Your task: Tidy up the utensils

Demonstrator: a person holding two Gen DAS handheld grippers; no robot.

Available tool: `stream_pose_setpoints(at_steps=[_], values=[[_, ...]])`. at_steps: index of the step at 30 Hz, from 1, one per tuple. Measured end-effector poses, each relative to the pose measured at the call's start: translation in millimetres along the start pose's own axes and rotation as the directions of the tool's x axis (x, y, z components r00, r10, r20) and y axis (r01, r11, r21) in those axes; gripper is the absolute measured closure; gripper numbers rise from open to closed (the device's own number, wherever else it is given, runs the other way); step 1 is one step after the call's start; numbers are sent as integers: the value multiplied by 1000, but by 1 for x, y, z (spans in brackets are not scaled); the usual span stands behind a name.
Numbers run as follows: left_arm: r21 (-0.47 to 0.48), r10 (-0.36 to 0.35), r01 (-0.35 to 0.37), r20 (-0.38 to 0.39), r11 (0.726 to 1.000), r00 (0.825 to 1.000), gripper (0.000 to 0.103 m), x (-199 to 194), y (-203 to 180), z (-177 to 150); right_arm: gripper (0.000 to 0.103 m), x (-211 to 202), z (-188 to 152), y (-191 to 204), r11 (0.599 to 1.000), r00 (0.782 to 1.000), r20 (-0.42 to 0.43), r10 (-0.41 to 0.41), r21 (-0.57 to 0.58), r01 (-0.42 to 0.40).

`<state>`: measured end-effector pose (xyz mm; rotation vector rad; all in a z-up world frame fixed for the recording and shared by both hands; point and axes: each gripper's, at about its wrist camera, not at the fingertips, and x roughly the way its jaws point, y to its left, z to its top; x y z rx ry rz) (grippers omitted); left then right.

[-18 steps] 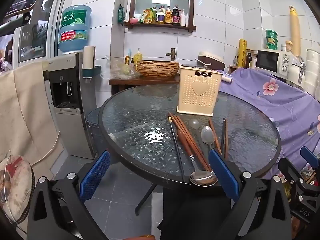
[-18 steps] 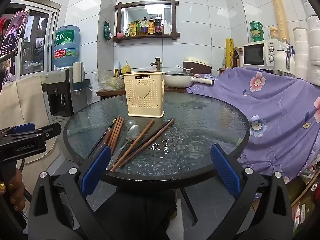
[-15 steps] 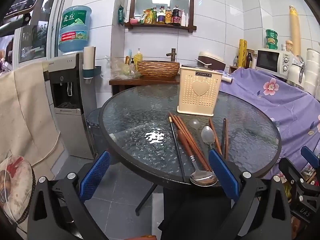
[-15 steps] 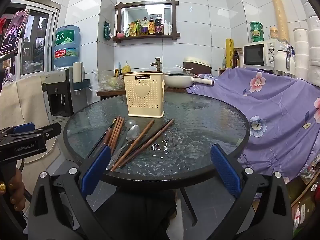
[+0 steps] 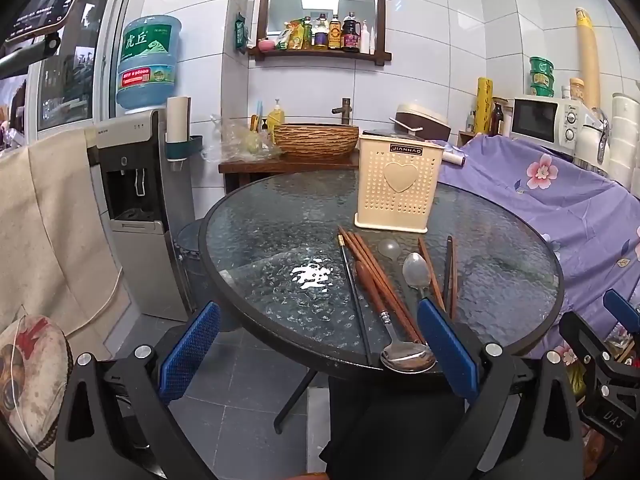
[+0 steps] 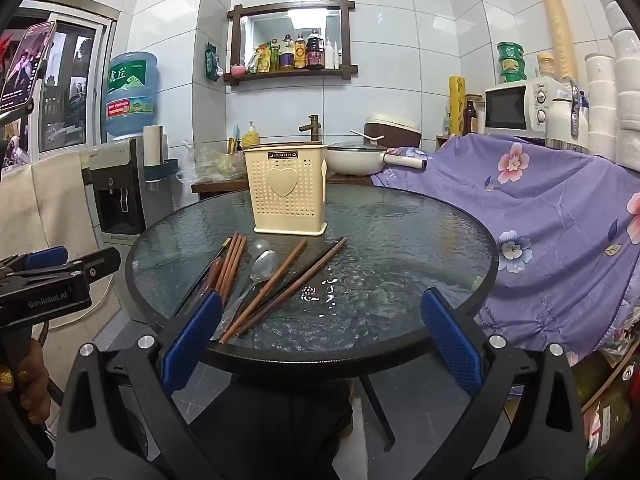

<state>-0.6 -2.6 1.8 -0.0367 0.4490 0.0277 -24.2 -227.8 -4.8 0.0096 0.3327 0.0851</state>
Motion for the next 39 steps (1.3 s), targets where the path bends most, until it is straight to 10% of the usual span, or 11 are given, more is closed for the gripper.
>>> stream_pose_setpoints(at_steps=[39], values=[[19,-12,12,5,1000,1000,6,-1,-6,1,5,1,0,1,1000,1000,-4,2,-1,-2]])
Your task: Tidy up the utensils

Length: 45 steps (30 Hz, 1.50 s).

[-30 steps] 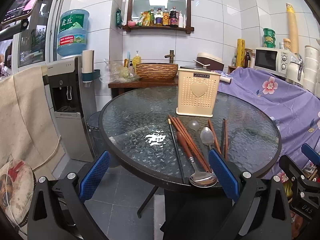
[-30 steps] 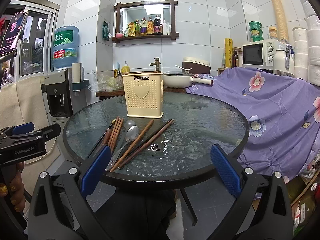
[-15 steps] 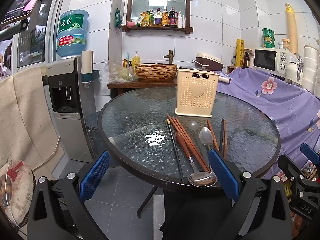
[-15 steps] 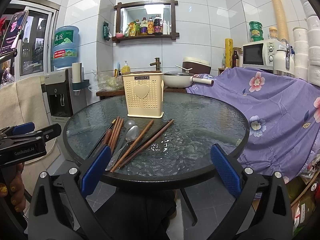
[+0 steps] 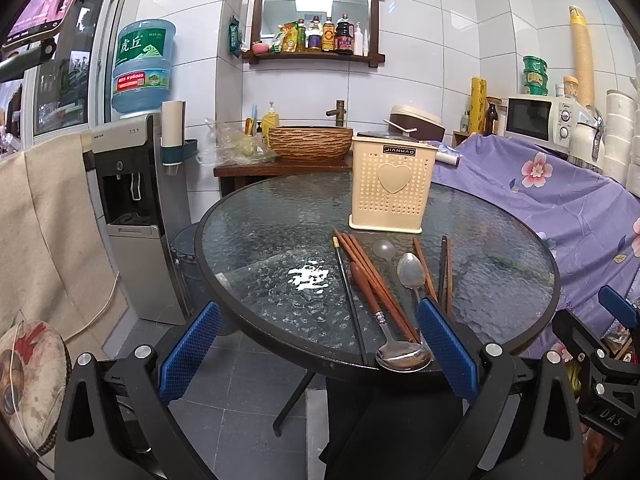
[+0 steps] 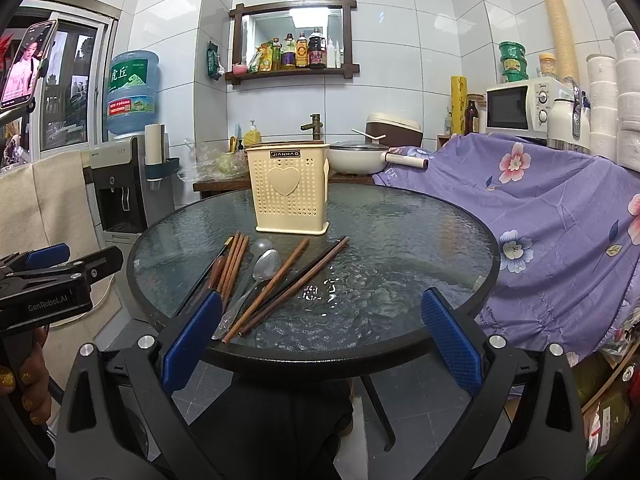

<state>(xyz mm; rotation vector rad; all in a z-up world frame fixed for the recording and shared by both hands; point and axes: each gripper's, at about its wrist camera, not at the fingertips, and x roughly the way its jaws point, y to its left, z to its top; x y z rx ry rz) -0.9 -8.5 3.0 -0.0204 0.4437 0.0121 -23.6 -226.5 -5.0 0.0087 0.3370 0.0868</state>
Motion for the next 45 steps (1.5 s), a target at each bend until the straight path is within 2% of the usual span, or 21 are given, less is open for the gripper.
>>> stream_pose_setpoints(at_steps=[37,45], values=[[-6,-9,9,-9,1000,1000,6,2,0,-3,5,5,-4,0,1000,1000,-17,-1,-3,1],[-10,-39,39,-47,999,998,6,12,3,-6,5,13,-3,1,1000,999,-39,-6,-23,5]])
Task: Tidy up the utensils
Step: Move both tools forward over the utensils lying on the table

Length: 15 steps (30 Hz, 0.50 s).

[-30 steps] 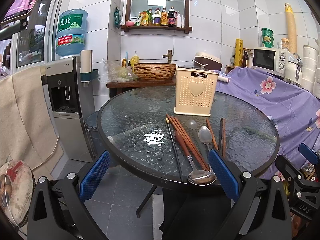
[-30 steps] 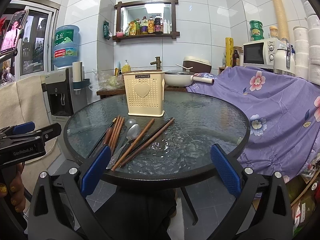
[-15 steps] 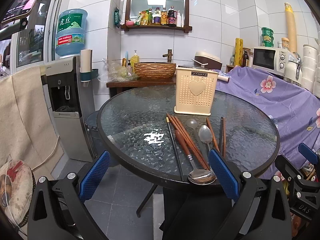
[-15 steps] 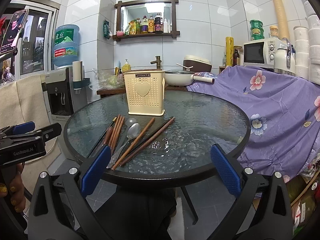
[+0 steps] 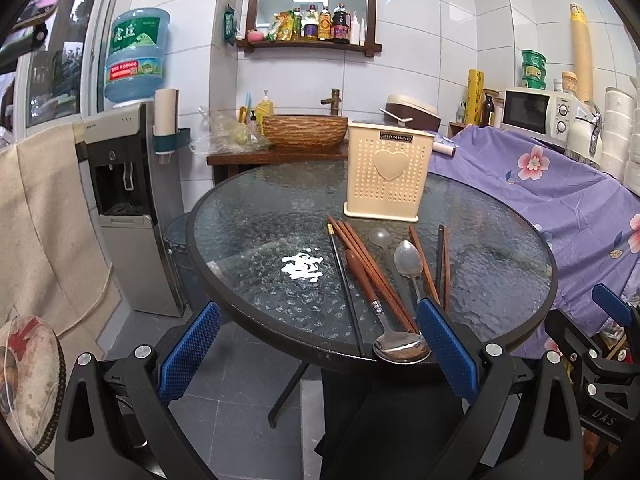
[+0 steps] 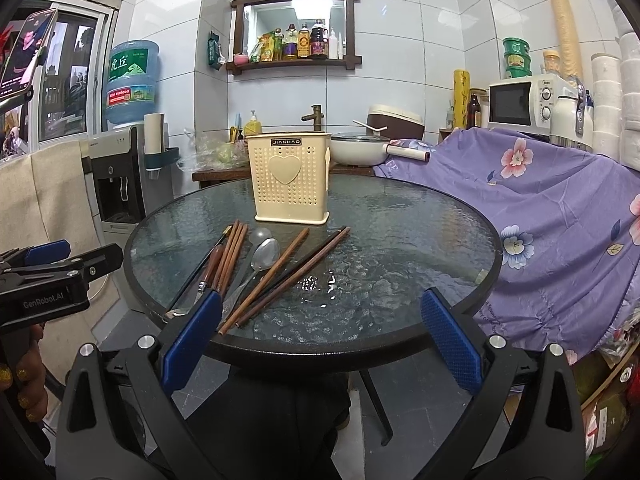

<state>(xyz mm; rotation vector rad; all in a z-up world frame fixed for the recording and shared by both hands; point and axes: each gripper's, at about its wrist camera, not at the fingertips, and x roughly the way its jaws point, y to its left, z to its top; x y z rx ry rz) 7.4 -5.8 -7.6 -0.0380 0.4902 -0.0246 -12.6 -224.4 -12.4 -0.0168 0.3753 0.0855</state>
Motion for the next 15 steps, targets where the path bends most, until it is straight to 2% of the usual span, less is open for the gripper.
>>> stream_pose_setpoints(at_steps=[6,13,15], values=[[40,28,-27,-46,999,999,6,20,4,6,5,27,8,-6,1000,997,-66,27,11,-26],[34,-7,12,-134,999,991,6,59,20,20,5,69,23,-12,998,987,-147,65,17,-63],[40,-23,30,-163,999,986,9,68,22,23,5,80,25,-12,997,981,-177,78,17,-76]])
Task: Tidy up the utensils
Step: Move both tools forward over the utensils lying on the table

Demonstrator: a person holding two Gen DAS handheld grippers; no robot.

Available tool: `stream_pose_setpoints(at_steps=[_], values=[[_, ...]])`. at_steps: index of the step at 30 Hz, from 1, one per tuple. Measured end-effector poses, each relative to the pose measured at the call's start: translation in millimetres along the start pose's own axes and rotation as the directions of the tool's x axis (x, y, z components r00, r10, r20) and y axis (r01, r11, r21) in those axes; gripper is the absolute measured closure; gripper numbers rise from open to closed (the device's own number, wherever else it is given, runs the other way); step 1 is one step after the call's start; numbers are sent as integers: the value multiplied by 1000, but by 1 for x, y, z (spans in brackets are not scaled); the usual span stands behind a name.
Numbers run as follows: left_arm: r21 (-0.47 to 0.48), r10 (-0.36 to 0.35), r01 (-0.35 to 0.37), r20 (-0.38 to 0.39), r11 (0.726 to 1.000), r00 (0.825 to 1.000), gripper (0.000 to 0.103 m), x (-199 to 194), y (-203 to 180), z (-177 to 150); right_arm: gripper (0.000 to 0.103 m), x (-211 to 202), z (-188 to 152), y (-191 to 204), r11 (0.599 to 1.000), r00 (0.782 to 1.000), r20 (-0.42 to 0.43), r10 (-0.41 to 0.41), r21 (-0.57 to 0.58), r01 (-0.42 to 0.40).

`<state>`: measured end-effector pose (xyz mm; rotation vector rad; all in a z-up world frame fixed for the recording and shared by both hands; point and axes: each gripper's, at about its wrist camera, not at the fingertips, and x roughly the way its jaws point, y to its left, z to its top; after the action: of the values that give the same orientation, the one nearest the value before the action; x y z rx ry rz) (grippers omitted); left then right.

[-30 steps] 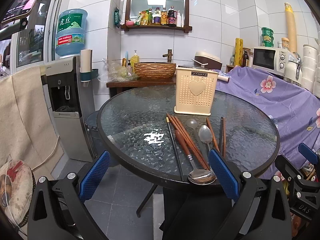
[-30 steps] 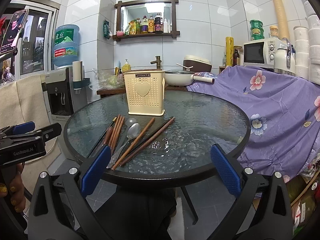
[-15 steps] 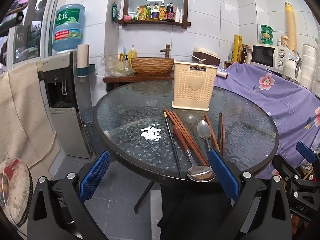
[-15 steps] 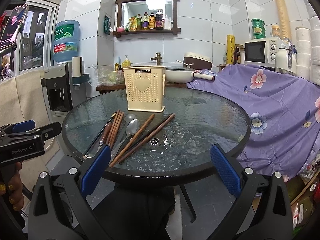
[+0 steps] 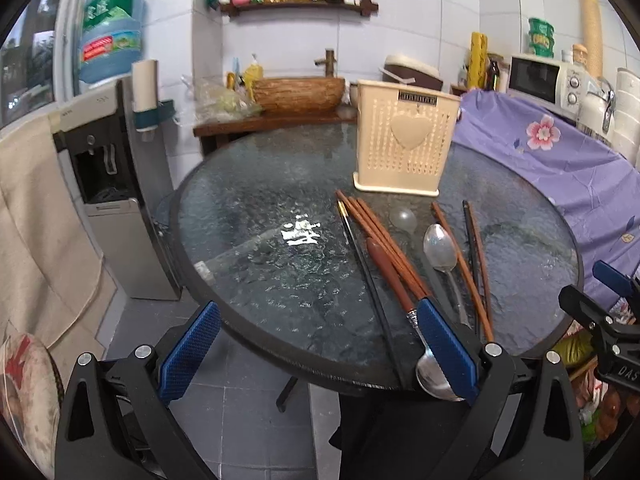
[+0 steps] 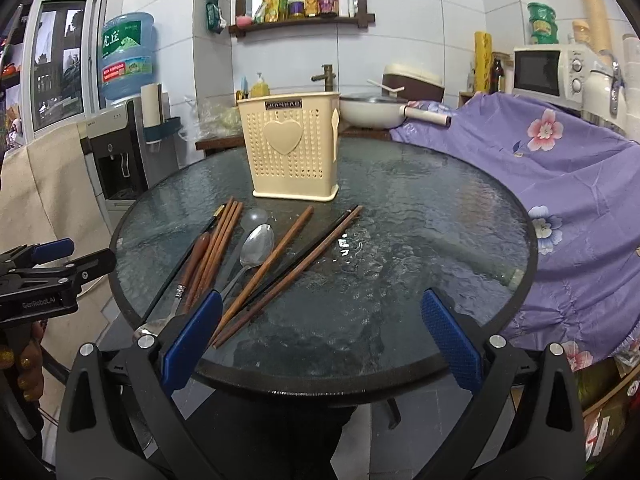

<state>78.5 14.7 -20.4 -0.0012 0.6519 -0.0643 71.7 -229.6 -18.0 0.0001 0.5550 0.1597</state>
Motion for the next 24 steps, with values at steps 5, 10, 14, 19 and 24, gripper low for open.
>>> stream_pose_setpoints(at_steps=[5,10,14,19,24], values=[[-12,-80,79,-100,997,992,22,30,9,13,24,31,10,-14,998,993,-105,60,35,-57],[-17,-89,87,-134,996,987,31,51,16,29,39,66,27,-32,993,978,-194,77,104,-58],[-7,-92,92,-157,996,983,36,70,17,42,48,93,41,-40,990,966,-247,70,137,-37],[11,-87,90,-175,996,981,37,88,14,52,53,125,56,-41,988,957,-284,59,155,-15],[7,-85,87,-181,996,980,37,98,14,59,59,146,58,-32,991,944,-327,45,133,-1]])
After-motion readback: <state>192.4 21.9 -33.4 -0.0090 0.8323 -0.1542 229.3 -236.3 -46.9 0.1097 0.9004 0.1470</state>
